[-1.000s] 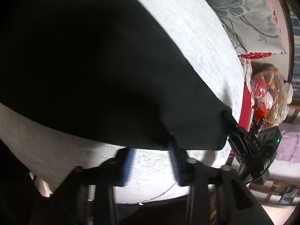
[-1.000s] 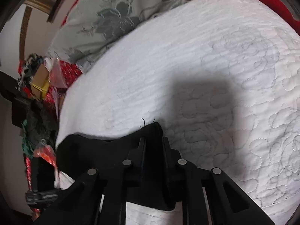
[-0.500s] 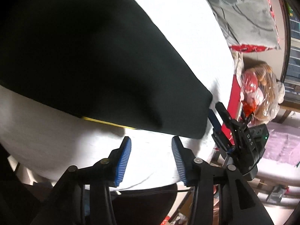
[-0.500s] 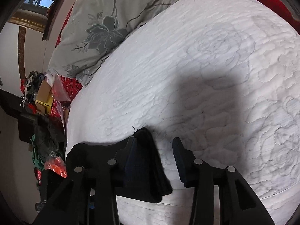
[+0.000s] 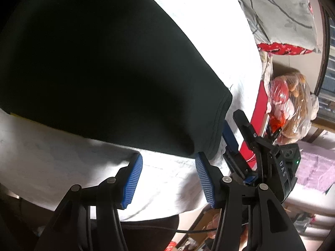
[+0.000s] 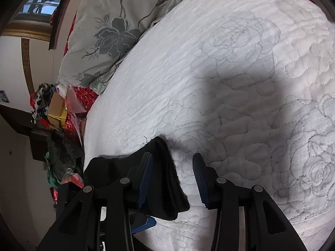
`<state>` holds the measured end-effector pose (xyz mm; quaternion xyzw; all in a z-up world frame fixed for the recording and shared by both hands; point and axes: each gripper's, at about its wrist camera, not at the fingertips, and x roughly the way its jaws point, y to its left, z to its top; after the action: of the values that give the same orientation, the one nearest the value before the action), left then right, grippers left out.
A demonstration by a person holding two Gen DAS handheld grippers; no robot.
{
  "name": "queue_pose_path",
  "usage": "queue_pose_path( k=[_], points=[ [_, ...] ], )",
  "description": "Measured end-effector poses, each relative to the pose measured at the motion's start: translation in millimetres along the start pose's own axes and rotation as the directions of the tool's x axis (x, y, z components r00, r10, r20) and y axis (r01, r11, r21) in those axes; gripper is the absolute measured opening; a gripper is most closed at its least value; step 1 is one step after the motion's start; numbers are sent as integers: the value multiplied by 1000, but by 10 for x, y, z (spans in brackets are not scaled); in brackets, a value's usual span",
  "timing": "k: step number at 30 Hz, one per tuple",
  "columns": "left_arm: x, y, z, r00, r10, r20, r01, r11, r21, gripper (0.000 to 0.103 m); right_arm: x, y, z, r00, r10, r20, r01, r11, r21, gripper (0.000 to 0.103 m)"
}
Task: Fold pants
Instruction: 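Grasp the pants fold edge with the left gripper while the right gripper holds its end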
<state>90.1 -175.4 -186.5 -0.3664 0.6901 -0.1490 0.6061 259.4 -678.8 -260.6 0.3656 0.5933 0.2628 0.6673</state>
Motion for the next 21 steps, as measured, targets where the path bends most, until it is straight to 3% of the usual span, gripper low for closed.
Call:
queue_pose_path(
  k=[9,21],
  points=[
    [78,42,18,997,-68,46,70,996,-49,45,37,-90,49,999,34,-26,-33,999,35,44],
    [-26,156,-133,994,-76,82,82,995,-65,46,279,-45,223,986,121,-114,-115,992,59,46]
  ],
)
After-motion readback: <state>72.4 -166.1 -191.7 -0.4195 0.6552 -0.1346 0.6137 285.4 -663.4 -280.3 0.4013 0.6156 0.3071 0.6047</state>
